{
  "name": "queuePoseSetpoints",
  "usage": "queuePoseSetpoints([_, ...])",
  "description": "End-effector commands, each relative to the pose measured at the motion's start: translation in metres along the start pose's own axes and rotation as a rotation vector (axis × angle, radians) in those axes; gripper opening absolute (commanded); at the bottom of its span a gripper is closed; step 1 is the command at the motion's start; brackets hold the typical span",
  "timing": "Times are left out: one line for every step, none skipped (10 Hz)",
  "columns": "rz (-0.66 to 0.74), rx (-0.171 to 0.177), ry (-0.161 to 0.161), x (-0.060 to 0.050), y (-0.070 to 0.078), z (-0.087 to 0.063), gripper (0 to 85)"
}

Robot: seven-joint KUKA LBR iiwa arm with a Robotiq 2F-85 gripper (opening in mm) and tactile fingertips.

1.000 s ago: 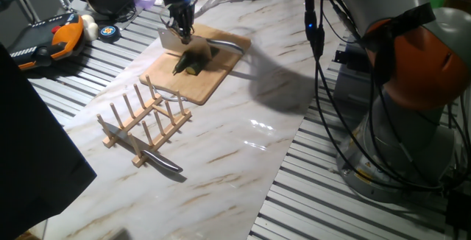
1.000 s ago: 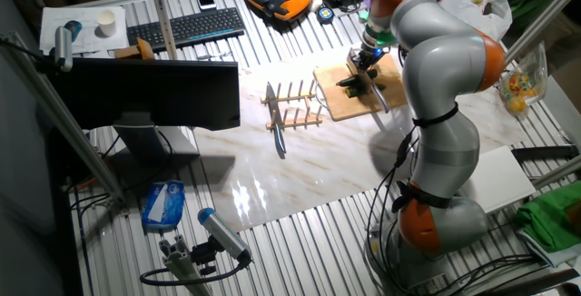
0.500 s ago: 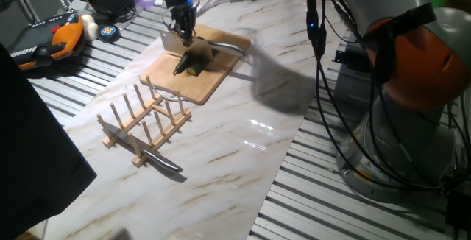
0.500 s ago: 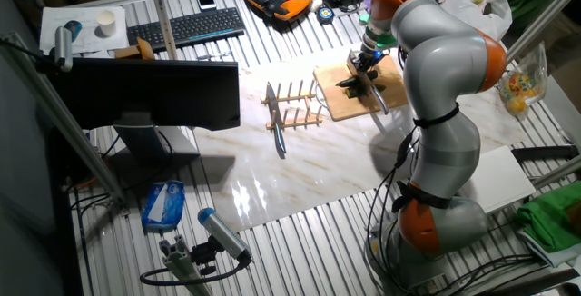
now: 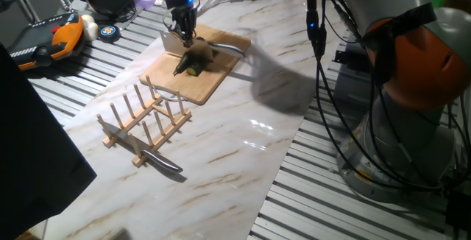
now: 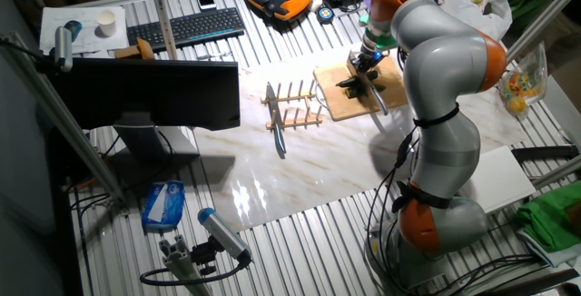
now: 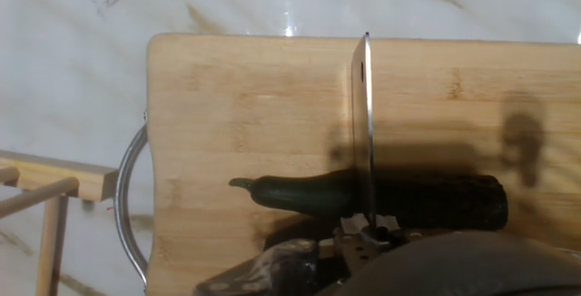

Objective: Cut the cucumber into segments

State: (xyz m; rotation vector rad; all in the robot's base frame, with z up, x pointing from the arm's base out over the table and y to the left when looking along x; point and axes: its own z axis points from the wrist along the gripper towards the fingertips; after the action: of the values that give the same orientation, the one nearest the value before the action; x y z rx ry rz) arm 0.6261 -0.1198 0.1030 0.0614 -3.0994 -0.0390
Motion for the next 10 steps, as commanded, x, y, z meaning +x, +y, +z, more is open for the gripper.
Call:
queuePoseSetpoints([0.000,0.000,-0.002,0.0001,0.0001,0.0016,0.7])
queuePoseSetpoints([0.000,0.000,-0.004,0.0002,0.0002,0.0029,0.7])
queuePoseSetpoints([0.000,0.000,-0.004,0.0004,0.0005,0.0036,0.7])
queuePoseSetpoints([0.000,0.000,-0.007,0.0008,0.0005,0.0042,0.7])
queuePoseSetpoints([0.000,0.000,-0.010,0.0015,0.0000,0.0051,0.7])
queuePoseSetpoints([0.000,0.000,-0.013,0.0020,-0.0006,0.0059,0.7])
queuePoseSetpoints([0.000,0.000,-0.015,0.0024,-0.0011,0.0065,0.7])
queuePoseSetpoints([-0.001,0.001,-0.016,0.0030,-0.0012,0.0072,0.7])
queuePoseSetpoints([0.000,0.001,-0.019,0.0041,-0.0004,0.0083,0.7])
queuePoseSetpoints([0.002,0.001,-0.021,0.0051,0.0004,0.0092,0.7])
